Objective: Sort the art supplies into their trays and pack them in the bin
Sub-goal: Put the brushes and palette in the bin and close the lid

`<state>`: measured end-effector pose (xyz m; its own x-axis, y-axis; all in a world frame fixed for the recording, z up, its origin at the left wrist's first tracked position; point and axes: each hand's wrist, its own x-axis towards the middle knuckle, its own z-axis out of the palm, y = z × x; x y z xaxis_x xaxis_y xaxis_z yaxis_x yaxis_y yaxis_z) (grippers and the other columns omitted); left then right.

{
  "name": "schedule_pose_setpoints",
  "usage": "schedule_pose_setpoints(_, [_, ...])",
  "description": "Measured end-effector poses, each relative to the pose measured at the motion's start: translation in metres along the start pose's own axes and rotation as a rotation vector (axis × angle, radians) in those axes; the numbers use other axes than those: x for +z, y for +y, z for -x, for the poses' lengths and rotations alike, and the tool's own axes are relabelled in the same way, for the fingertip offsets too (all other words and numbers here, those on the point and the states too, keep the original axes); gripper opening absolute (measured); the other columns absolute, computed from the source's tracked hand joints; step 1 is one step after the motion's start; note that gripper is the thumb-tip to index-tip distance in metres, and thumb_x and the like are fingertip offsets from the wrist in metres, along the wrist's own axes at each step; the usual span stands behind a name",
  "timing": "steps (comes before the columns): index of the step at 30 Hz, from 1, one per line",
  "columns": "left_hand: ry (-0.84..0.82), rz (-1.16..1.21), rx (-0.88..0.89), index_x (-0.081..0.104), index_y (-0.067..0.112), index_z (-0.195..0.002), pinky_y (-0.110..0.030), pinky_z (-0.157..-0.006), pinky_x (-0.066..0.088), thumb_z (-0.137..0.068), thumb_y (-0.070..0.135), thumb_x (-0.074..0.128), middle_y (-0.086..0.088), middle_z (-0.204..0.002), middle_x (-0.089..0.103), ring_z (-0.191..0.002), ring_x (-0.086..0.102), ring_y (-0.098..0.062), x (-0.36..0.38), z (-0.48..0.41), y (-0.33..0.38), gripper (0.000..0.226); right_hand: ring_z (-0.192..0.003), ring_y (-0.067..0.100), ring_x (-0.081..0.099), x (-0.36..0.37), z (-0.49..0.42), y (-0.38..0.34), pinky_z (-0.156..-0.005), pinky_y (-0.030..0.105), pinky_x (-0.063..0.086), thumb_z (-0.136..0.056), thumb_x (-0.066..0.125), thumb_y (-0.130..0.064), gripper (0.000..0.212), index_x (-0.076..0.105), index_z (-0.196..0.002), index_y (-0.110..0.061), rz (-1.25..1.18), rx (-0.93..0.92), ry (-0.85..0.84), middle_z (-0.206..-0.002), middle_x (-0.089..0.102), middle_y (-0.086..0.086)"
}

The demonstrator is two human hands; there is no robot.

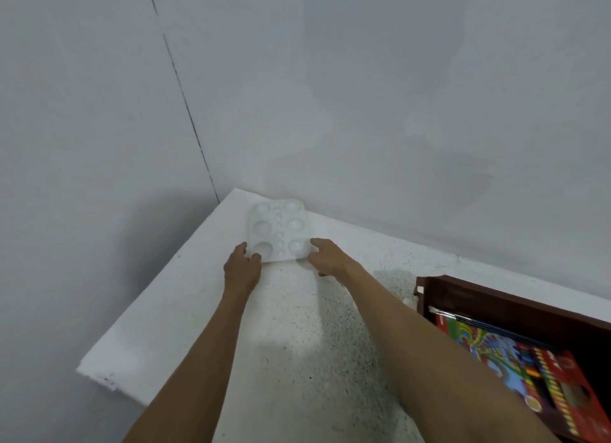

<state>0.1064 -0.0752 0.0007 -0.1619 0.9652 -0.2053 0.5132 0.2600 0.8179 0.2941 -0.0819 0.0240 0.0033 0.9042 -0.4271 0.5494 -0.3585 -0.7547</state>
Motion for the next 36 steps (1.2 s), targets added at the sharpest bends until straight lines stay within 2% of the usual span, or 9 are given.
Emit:
schedule_pose_setpoints(6, [0.027,0.102,-0.065,0.045,0.001,-0.143,-0.04,-0.103,0.04,-0.095,0.02,0.059,-0.015,-0.135,0.055,-0.123,0.052,-0.031,0.001,-0.006,-0.006,0.053,-0.131,0.031,0.047,0.011,-0.009,0.008,-0.107,0.041,0.04,-0.091,0.053,-0.012,0.06,0.038,-0.149,-0.008,-0.117,0.026,0.059,-0.147,0.045,0.012])
schedule_pose_setpoints(9, [0.01,0.263,-0.123,0.059,0.0,-0.129,-0.038,-0.089,0.051,-0.092,0.012,0.06,-0.02,-0.122,0.064,-0.096,0.063,-0.028,0.0,-0.01,-0.012,0.039,-0.122,0.029,0.052,0.007,-0.007,0.008,-0.105,0.042,0.046,-0.092,0.05,-0.011,0.053,0.043,-0.144,-0.004,-0.263,0.061,0.169,-0.137,0.049,0.011])
schedule_pose_setpoints(12, [-0.043,0.533,-0.157,0.056,0.004,-0.128,-0.037,-0.082,0.056,-0.096,0.007,0.055,-0.012,-0.116,0.062,-0.099,0.063,-0.026,-0.002,-0.004,-0.005,0.032,-0.078,0.021,0.056,-0.004,-0.002,0.004,-0.075,0.033,0.053,-0.092,0.047,-0.008,0.011,0.058,-0.092,-0.004,-0.386,0.087,0.243,-0.095,0.053,0.009])
schedule_pose_setpoints(15, [-0.077,0.735,-0.144,0.053,0.013,-0.126,-0.036,-0.075,0.057,-0.101,0.008,0.048,-0.008,-0.114,0.059,-0.102,0.063,-0.029,-0.005,0.008,0.015,0.027,-0.058,0.021,0.055,-0.024,0.016,-0.007,-0.057,0.028,0.053,-0.097,0.048,-0.008,0.009,0.055,-0.091,-0.006,-0.475,0.093,0.199,-0.077,0.054,0.012])
schedule_pose_setpoints(19, [-0.155,0.817,-0.057,0.056,0.021,-0.124,-0.033,-0.07,0.056,-0.102,0.014,0.046,-0.004,-0.116,0.063,-0.101,0.064,-0.026,-0.009,0.027,0.045,0.025,-0.065,0.024,0.061,-0.059,0.044,-0.014,-0.063,0.033,0.055,-0.1,0.052,-0.02,0.017,0.059,-0.108,-0.007,-0.45,0.038,0.162,-0.086,0.064,0.016])
schedule_pose_setpoints(23, [-0.251,0.836,0.032,0.062,0.021,-0.127,-0.041,-0.081,0.058,-0.101,0.024,0.047,-0.004,-0.118,0.069,-0.105,0.066,-0.026,-0.008,0.047,0.071,0.03,-0.08,0.026,0.066,-0.093,0.071,-0.007,-0.074,0.037,0.058,-0.1,0.053,-0.026,0.026,0.058,-0.116,-0.006,-0.601,-0.047,0.272,-0.102,0.065,0.014])
schedule_pose_setpoints(27, [-0.396,0.8,0.109,0.065,0.021,-0.124,-0.039,-0.081,0.056,-0.102,0.033,0.043,-0.005,-0.116,0.071,-0.105,0.067,-0.025,0.003,0.075,0.097,0.034,-0.082,0.024,0.062,-0.127,0.116,0.007,-0.067,0.035,0.054,-0.097,0.058,-0.031,0.02,0.062,-0.109,-0.015,-0.881,-0.092,0.378,-0.096,0.066,0.005])
schedule_pose_setpoints(30, [-0.477,0.797,0.105,0.065,0.015,-0.124,-0.041,-0.088,0.055,-0.103,0.037,0.044,-0.007,-0.115,0.072,-0.11,0.066,-0.027,0.017,0.095,0.114,0.037,-0.081,0.023,0.06,-0.146,0.148,0.028,-0.071,0.034,0.052,-0.096,0.059,-0.029,0.014,0.065,-0.097,-0.016,-0.864,-0.114,0.418,-0.089,0.066,0.005])
schedule_pose_setpoints(36, [-0.571,0.842,0.041,0.066,0.017,-0.108,-0.035,-0.075,0.054,-0.102,0.034,0.048,-0.002,-0.095,0.074,-0.087,0.069,-0.018,0.059,0.141,0.145,0.025,-0.095,0.03,0.066,-0.174,0.212,0.088,-0.075,0.04,0.054,-0.1,0.052,-0.03,0.027,0.066,-0.109,-0.008,-0.84,-0.083,0.526,-0.107,0.07,0.013])
